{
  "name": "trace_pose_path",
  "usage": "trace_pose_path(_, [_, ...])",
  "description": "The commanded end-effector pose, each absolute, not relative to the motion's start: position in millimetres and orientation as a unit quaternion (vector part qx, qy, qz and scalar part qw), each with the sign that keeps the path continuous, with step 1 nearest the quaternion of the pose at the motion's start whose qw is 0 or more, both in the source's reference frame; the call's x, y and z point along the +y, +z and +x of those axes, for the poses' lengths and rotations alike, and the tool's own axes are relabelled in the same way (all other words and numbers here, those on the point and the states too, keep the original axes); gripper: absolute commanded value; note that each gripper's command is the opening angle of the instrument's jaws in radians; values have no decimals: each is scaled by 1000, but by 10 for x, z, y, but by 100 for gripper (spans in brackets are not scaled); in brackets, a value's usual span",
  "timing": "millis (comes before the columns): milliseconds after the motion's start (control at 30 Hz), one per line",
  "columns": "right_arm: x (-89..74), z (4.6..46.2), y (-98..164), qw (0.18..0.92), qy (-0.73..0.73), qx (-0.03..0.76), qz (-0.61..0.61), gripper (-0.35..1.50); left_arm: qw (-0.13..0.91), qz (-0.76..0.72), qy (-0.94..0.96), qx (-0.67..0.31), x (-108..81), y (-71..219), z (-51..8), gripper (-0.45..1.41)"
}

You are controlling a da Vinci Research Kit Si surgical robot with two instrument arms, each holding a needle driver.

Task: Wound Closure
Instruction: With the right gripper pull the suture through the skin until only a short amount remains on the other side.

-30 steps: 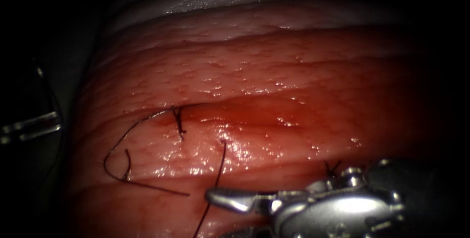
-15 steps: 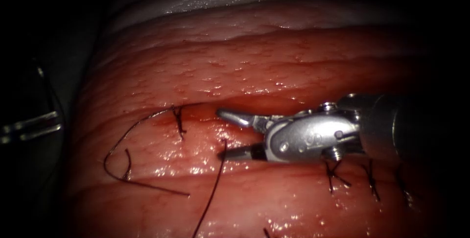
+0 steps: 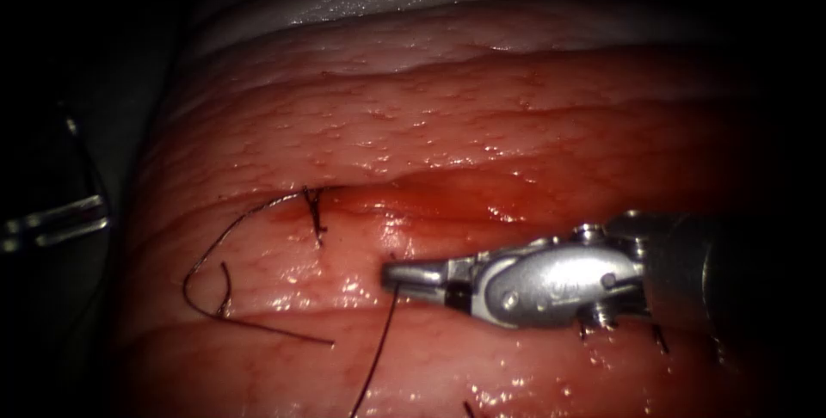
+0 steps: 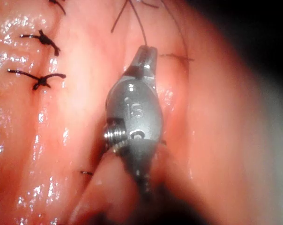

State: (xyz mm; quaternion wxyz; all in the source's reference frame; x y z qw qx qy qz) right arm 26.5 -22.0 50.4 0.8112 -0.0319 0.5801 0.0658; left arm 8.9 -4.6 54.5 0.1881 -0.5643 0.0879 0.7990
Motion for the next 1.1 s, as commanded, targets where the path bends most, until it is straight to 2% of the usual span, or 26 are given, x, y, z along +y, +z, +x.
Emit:
trace_pose_path(33, [-237, 275, 492, 811, 61, 582, -30, -35, 188, -565, 799, 88, -47, 551, 84, -45])
trace_pose_path(1100, [-337, 314, 345, 789, -29, 614, -8, -35, 185, -563, 801, 86, -48, 551, 82, -45])
